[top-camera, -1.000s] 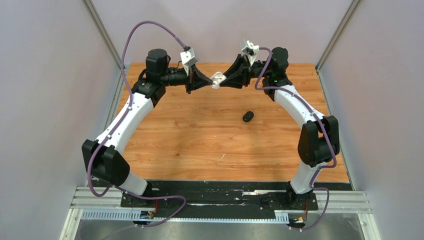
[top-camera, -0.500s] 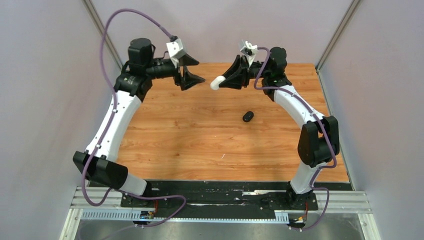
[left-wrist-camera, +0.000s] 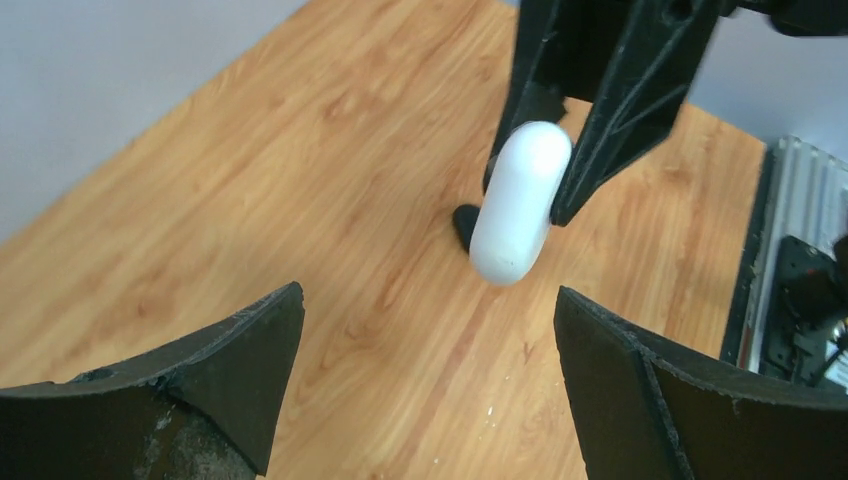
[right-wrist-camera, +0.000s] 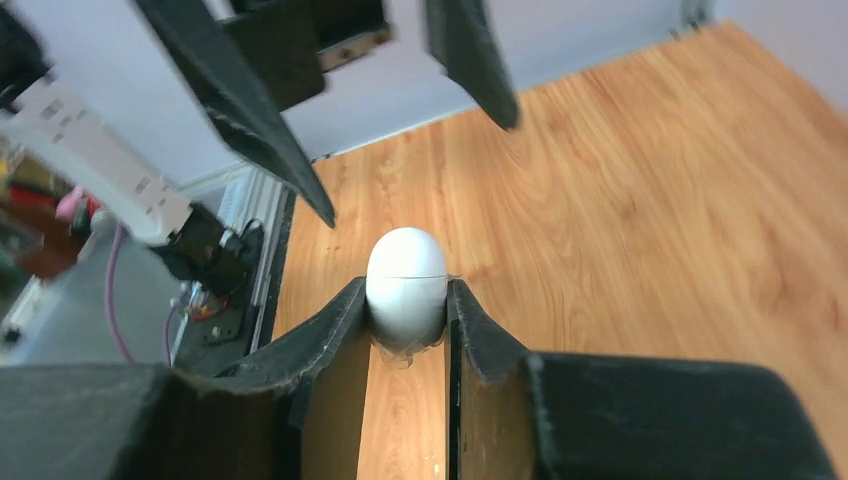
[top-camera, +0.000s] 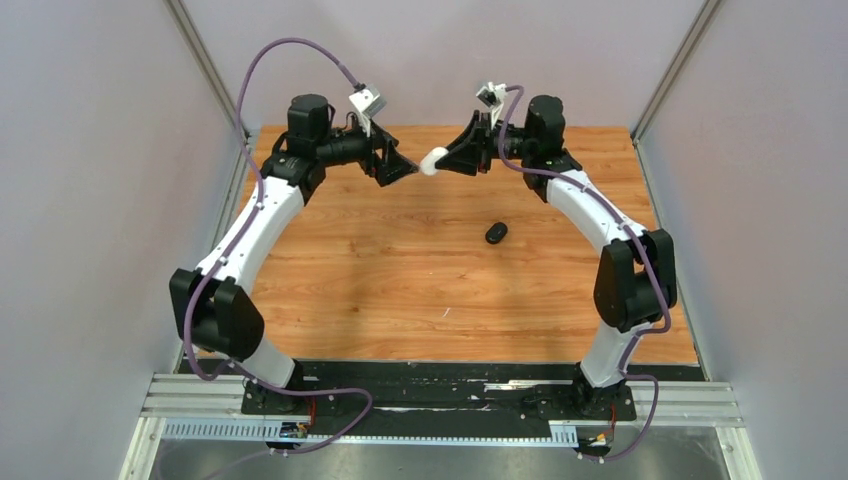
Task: Insert the wireless bluetooth earbuds into the charging case
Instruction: Place the charging case with the earbuds at the center of the board, then reset both arms
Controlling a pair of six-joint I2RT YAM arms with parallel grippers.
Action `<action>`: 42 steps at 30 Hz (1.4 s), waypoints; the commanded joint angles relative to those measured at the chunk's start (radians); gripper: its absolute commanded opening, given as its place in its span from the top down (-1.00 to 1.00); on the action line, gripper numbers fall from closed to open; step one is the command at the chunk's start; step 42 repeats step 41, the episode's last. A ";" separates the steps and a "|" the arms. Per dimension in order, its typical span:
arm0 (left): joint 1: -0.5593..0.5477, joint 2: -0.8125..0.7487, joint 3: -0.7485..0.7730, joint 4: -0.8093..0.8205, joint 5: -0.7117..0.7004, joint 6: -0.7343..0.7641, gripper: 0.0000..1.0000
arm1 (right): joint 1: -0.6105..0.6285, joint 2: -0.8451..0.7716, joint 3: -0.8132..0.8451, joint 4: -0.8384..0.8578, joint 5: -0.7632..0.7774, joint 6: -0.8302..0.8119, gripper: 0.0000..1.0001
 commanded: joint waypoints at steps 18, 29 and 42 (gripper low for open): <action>0.021 0.047 -0.139 -0.207 -0.470 -0.228 -1.00 | -0.033 0.327 -0.144 -0.437 0.600 0.195 0.22; 0.045 0.084 -0.065 -0.218 -0.556 -0.128 -1.00 | -0.188 0.064 -0.025 -0.571 0.653 -0.070 -1.00; 0.047 -0.010 -0.077 -0.003 -0.646 0.080 -1.00 | -0.204 -0.053 0.178 -0.684 1.042 -0.123 -1.00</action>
